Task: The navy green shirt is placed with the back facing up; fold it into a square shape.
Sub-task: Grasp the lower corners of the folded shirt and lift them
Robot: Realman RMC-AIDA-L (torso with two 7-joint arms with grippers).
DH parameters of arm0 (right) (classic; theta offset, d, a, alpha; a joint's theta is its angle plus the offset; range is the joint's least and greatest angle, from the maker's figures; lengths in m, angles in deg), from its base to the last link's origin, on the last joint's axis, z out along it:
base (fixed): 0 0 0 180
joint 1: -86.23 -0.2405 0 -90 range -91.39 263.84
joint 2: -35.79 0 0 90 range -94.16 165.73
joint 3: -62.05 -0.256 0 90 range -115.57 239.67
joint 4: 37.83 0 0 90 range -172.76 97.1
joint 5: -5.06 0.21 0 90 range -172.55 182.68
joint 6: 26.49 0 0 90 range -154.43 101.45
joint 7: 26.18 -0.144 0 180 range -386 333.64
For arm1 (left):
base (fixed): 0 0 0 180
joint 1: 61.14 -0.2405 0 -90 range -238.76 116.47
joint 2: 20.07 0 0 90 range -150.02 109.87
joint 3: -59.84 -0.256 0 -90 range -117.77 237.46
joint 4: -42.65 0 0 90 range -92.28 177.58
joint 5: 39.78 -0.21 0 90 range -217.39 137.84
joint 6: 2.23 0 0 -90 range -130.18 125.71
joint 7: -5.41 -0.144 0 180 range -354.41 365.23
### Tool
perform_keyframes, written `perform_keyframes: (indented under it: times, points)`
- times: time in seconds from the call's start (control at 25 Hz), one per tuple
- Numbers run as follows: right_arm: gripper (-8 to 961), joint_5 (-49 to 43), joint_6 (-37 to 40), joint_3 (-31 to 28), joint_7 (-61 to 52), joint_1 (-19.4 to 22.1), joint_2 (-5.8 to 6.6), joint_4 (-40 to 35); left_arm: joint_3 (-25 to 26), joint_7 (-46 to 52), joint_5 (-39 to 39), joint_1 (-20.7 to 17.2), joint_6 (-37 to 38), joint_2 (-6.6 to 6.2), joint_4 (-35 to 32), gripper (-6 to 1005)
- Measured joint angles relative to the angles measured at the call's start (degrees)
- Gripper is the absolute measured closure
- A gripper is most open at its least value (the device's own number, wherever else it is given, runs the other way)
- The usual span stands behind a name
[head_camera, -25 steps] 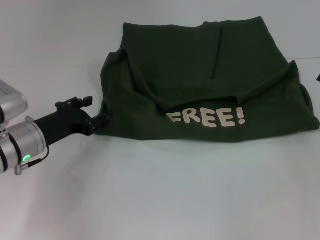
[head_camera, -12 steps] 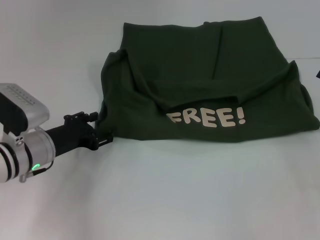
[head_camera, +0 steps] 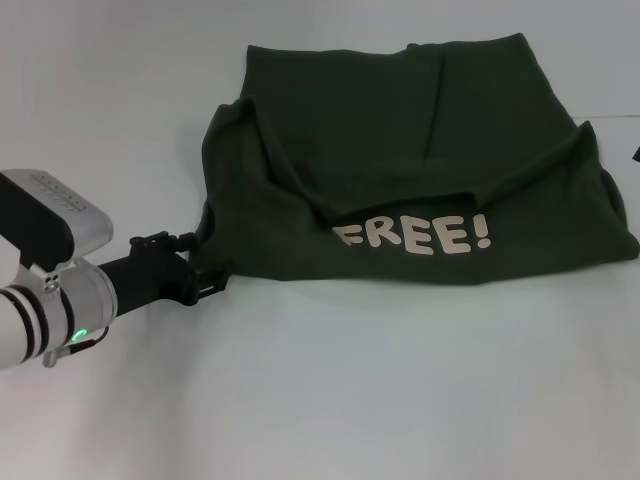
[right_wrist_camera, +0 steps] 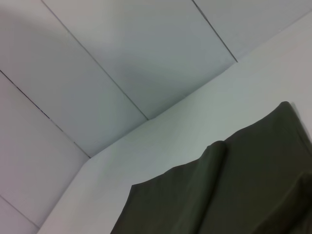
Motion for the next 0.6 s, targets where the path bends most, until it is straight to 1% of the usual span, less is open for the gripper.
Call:
perform_keyframes:
  times: [0.28,0.6]
  points:
    - [355,0.0,-0.07,0.0,0.17,-0.02,-0.06,0.12,-0.13,0.0,0.0,0.18,-0.72,0.09,0.36,307]
    - [356,0.0,-0.16,0.0,0.2,-0.15,-0.04,0.12,-1.53,0.0,0.0,0.69,-0.7,0.09,0.89,309]
